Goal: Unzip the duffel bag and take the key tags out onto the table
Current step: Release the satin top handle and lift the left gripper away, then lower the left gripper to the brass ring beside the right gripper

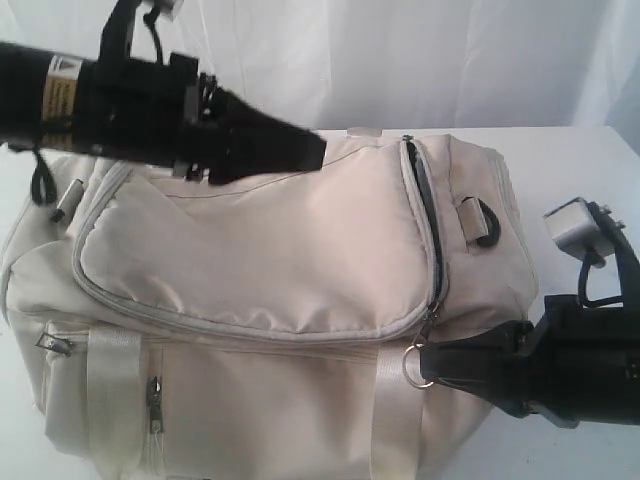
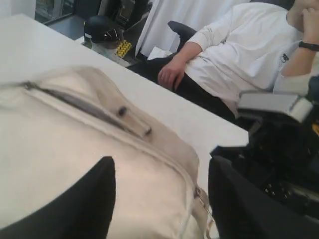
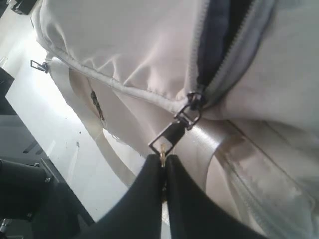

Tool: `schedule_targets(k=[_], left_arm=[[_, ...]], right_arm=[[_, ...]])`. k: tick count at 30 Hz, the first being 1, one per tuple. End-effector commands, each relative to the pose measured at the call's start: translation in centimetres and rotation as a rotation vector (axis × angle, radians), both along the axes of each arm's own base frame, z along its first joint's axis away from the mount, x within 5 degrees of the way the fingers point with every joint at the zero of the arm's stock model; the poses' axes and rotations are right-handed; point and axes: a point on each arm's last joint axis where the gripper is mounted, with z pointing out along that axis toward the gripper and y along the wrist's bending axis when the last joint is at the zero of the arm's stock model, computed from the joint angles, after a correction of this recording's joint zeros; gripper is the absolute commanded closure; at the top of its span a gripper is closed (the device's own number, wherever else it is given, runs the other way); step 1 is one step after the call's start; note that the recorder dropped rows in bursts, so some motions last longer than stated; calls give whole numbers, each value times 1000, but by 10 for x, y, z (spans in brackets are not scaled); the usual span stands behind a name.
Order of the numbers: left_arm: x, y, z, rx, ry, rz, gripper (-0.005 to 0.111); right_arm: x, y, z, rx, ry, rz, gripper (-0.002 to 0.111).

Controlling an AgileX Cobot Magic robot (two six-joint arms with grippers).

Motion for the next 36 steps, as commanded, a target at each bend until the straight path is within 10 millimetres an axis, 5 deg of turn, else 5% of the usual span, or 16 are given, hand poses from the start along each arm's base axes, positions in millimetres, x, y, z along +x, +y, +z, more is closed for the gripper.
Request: schedule_targets(k=[1,7,11,36], left_arm=[[-49,5,-32,15,36,-69,48],[-105,-4,-86,-99,79,-100,48],[-118,-10,-95,-115,76,-84,48],[-104,-42,-120,-149,191,37,51]], right_arm=[[-2,0,-1,-6,-25,29,108],[-2,0,0,-4,-24,33,108],[-4,1,0,3,-33,60,108],[-14,5,6,60,-69,208,108]])
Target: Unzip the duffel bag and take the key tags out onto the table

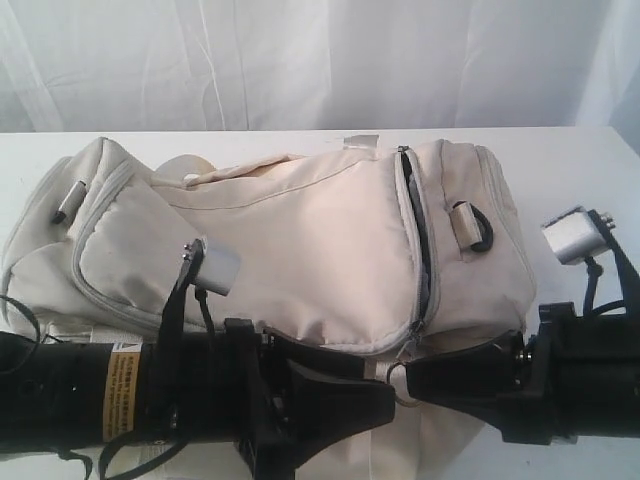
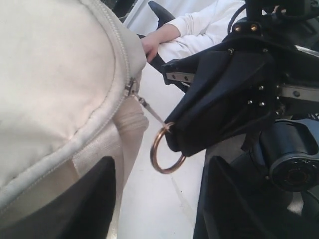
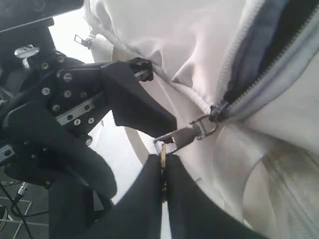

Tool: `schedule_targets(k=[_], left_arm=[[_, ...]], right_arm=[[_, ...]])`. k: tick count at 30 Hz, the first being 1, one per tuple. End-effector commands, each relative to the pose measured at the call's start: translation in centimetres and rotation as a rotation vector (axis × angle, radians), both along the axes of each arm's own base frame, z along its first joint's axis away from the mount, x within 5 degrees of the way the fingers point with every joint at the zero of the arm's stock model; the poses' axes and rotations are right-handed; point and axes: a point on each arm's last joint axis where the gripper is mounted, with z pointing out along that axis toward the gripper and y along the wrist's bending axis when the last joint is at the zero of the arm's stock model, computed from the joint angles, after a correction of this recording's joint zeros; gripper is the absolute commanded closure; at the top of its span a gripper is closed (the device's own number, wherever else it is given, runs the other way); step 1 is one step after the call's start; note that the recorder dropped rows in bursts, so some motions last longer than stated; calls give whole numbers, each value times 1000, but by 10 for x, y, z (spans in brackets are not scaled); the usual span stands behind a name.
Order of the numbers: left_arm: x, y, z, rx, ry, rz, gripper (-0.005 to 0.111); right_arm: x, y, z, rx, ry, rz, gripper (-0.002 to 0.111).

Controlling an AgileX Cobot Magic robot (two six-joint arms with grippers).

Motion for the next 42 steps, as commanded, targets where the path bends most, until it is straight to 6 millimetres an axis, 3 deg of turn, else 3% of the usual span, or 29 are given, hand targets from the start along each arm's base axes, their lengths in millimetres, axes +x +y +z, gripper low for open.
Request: schedule_targets(k=[1,6,20,23,28,42], left_arm=[[5,-7,2,-32,-5,-10,53],[12,-15,4,-41,-16,-15,67],[11,-20,-4,-25,-10,-68,70],[11,-20,-3,-31,-11,-73,80],[11,-20,-3,-31,-11,-73,106],[10,-20,-3,-28,-34,-77,107]], right_arm=[[-5,1,2,20,-1,58,108],[-5,1,2,20,-1,58,108],[-5,1,2,20,-1,58,108],[-4,1,2,19,-2,57,108],[-4,1,2,17,-4,53,108],[0,1,2,12,-12,9,108]])
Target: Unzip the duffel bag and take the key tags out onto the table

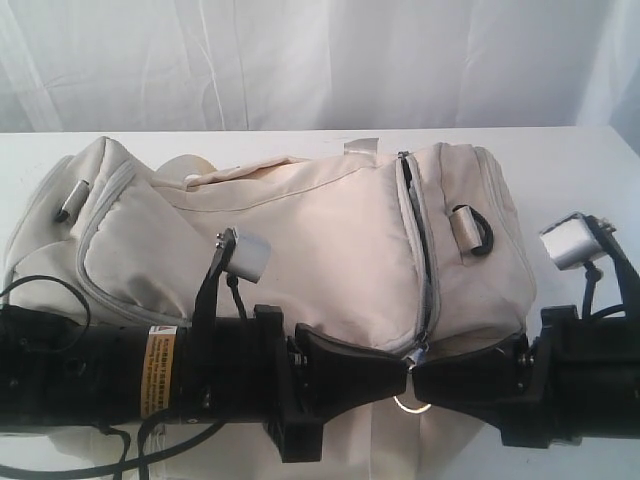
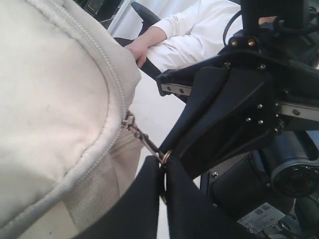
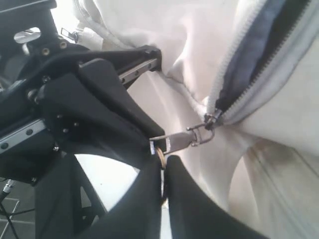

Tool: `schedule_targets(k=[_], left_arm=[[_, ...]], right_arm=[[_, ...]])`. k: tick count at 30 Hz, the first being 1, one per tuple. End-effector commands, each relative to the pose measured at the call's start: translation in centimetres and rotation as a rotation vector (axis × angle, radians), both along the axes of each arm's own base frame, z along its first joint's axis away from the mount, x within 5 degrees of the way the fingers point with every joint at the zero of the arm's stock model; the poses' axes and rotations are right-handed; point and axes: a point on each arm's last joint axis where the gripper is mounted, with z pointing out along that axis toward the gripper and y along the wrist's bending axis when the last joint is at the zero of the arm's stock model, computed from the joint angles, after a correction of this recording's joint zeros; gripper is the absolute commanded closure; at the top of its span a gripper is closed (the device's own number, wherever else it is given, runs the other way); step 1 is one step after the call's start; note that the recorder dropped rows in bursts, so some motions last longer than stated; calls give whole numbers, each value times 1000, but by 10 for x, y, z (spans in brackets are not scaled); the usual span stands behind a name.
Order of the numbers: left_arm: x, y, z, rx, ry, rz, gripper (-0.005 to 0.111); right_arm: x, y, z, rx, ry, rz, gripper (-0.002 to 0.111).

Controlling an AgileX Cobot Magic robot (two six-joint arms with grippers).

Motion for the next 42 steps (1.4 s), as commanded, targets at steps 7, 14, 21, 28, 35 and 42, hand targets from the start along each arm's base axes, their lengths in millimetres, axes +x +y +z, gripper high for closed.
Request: schedule_targets(k=[7,14,21,28,35,42], left_arm=[[-5,-1,-2,20,-35,-59,107],[-9,-1,-4,42,-58,-106,107],[-13,0,-6,66,-83,-158,107],[-13,0,-6,66,-83,-158,107],[-13,0,-6,67,-84,-160,107],[-13,0,-6,67,-84,-160,107]], right_arm=[[2,2,5,58,1,-22,108],[3,2,5,55,-1,-30,108],[3,2,6,73,4,-42,108],[2,3,7,84,11,-23,108],[1,3,7,86,12,-19,108],[0,5,11,127,27,-13,108]])
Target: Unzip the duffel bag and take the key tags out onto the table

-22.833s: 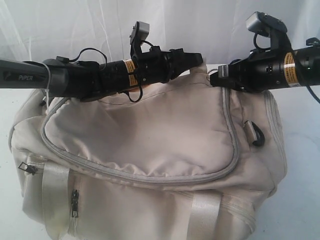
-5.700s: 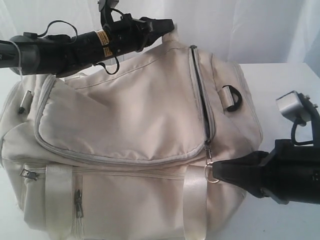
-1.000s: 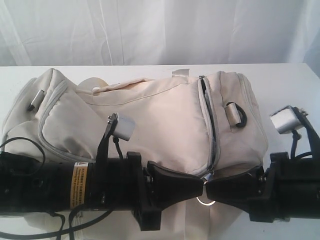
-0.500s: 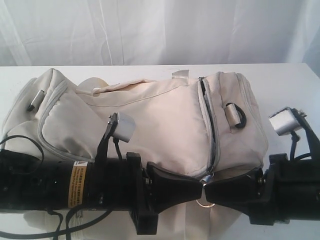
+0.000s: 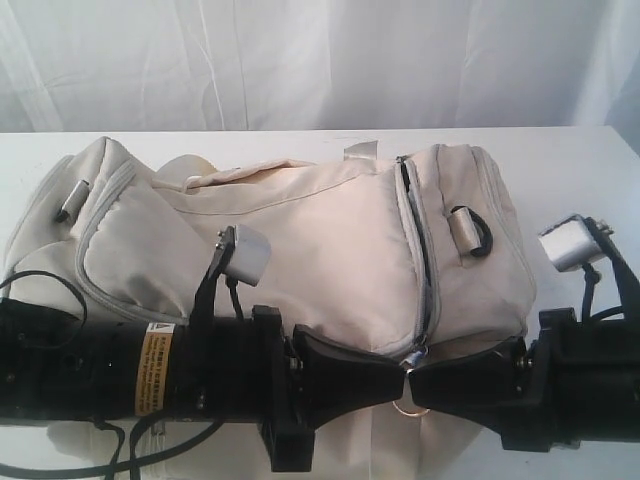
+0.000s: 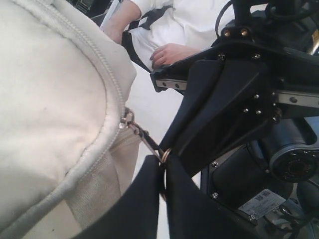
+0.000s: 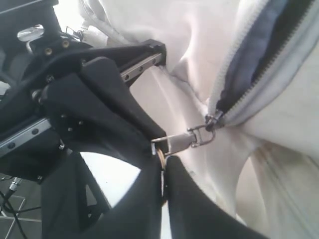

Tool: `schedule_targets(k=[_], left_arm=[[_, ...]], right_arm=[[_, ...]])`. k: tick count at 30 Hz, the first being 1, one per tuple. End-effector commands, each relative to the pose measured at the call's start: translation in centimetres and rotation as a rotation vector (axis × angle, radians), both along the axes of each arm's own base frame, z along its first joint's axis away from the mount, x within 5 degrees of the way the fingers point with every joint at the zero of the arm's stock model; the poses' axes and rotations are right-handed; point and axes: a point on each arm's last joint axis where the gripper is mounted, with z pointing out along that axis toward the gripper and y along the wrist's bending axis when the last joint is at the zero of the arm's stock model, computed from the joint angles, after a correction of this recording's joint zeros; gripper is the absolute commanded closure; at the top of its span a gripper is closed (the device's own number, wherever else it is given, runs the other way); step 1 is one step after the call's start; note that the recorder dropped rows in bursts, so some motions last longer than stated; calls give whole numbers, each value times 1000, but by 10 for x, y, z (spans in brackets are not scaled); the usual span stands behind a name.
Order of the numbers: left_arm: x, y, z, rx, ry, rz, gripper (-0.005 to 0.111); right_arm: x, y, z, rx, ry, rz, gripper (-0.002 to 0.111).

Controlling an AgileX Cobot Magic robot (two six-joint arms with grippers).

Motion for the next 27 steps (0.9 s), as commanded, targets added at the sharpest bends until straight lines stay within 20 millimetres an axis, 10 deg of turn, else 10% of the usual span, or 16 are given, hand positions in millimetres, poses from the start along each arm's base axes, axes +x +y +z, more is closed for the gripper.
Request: schedule_targets(k=[1,10,27], left_arm=[[-11,-1,-5,44,-42,-100,105],[-10,-1,-5,41,-39,-95,66],[-4,-1,-2,12,-61,-36,65]], right_arm=[[1,4,10,115,20,-20,108],[1,4,10,114,6,-15,108],[1,3,7,77,-5,-3,108]])
